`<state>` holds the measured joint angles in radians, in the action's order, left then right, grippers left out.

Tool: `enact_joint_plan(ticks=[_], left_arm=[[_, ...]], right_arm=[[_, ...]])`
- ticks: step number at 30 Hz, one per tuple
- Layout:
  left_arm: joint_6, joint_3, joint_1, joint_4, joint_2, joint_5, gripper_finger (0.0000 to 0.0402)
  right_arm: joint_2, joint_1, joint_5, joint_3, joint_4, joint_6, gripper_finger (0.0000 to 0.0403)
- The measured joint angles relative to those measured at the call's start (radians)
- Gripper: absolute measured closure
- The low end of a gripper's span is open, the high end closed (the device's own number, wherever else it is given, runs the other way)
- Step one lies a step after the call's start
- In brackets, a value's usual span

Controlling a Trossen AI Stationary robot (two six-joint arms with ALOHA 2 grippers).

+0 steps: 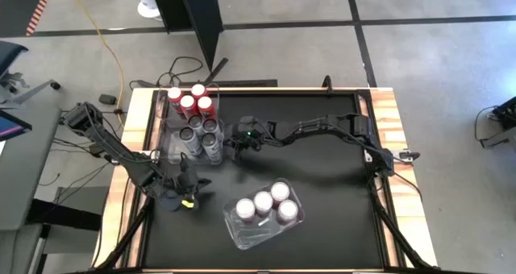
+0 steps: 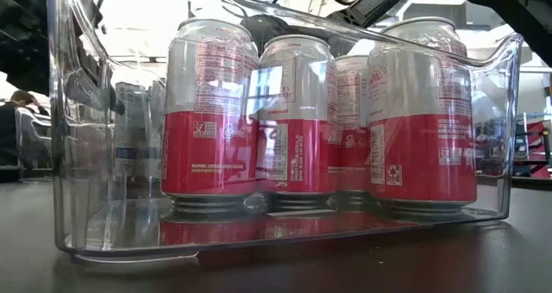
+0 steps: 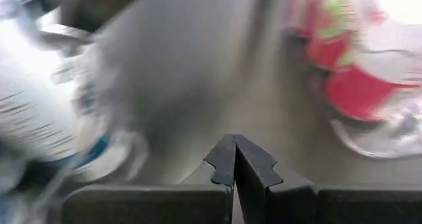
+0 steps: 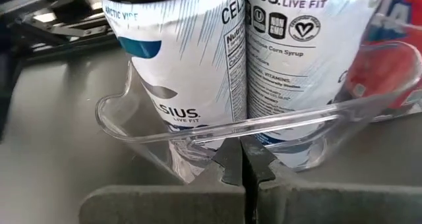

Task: Sort soda cans
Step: Move the middle transparent bin to the middle left of the table

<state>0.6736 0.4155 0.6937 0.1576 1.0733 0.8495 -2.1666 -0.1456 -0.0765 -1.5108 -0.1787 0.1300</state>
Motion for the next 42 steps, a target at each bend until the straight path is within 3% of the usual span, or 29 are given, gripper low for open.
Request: enact_joint_plan(ticks=[3,8,14,24,33,42], left_arm=[[-0.095,-0.029,-0.002,-0.114,0.0,-0.031,0.0401],[-0.078,-0.071,-0.025,-0.137,0.0,-0.033,0.0401],[-0.173,-0.126,-0.057,-0.318,0.009,-0.042,0.0401],[-0.342,-0.13,-0.101,-0.443,0.009,-0.033,0.0401],[-0.351,-0.13,-0.174,-0.475,0.009,-0.034,0.0401],[-0.43,-0.128,-0.268,-0.591,0.009,-0.139,0.0401]], right_arm=[[0.0,-0.011,0.001,0.0,-0.012,0.0,0.0401],[0.0,-0.017,0.001,-0.001,-0.013,-0.008,0.0401],[0.0,-0.026,-0.002,-0.001,-0.022,-0.019,0.0401],[0.0,-0.026,-0.005,-0.001,-0.064,-0.033,0.0401],[0.004,-0.015,-0.004,-0.008,-0.013,-0.01,0.0401],[0.006,0.027,0.014,-0.008,0.091,0.001,0.0401]])
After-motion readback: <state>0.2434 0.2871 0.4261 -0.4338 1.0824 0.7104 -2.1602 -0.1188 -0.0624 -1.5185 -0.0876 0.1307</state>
